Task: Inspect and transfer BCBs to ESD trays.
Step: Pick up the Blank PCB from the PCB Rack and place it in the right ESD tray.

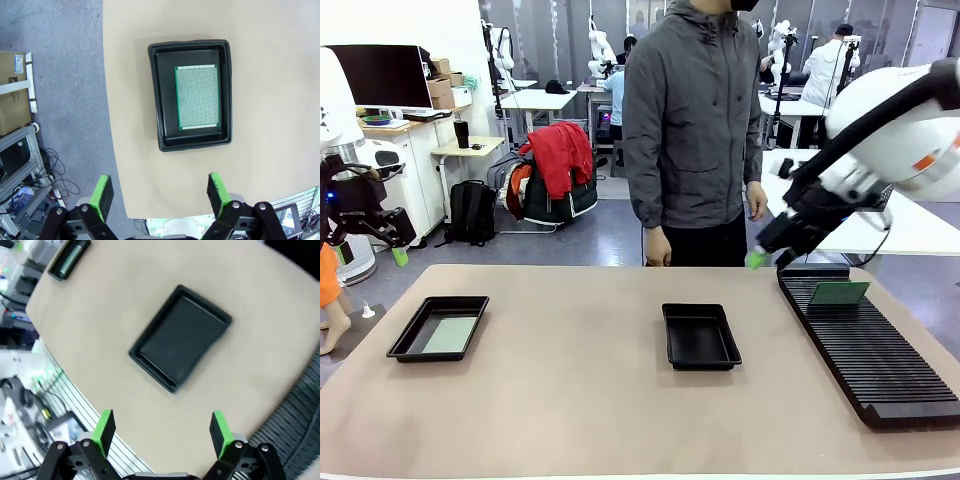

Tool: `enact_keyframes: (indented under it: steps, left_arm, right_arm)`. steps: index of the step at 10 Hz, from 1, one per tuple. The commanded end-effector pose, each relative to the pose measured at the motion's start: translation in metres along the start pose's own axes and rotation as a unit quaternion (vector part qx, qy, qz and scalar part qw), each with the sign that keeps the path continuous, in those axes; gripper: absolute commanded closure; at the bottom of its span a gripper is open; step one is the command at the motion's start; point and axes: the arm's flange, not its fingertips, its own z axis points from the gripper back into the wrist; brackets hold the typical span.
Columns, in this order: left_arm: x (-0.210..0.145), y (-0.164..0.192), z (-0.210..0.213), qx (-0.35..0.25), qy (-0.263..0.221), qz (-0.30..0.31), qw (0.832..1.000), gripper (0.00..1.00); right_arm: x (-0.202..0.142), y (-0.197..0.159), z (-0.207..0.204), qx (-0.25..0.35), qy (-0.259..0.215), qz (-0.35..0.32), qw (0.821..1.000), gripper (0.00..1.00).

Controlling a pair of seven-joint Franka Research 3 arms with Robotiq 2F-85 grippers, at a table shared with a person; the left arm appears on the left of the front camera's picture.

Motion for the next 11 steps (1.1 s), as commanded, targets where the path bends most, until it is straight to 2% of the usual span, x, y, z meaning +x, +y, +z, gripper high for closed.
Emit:
enact_keyframes:
  steps: [1, 3, 5, 7, 9, 11]
  left_arm:
    - [0.001, 0.001, -0.001, 0.001, -0.002, 0.001, 1.0, 0.0]
    - [0.001, 0.001, -0.001, 0.001, -0.002, 0.001, 1.0, 0.0]
    - [0.001, 0.001, -0.001, 0.001, -0.002, 0.001, 1.0, 0.0]
    - [0.001, 0.001, -0.001, 0.001, -0.002, 0.001, 1.0, 0.0]
    - [0.001, 0.001, -0.001, 0.001, -0.002, 0.001, 1.0, 0.0]
    - [0.001, 0.001, -0.001, 0.001, -0.002, 0.001, 1.0, 0.0]
  right_arm:
    - [0.001, -0.016, 0.049, -0.032, 0.016, 0.102, 0.994, 0.0]
    - [-0.004, -0.033, 0.091, -0.075, 0.056, 0.191, 0.977, 0.0]
    - [-0.009, -0.046, 0.129, -0.098, 0.115, 0.278, 0.949, 0.0]
    - [-0.014, -0.051, 0.16, -0.094, 0.161, 0.352, 0.917, 0.0]
    - [-0.018, -0.053, 0.185, -0.09, 0.191, 0.404, 0.89, 0.0]
    - [-0.021, -0.06, 0.203, -0.082, 0.205, 0.433, 0.874, 0.0]
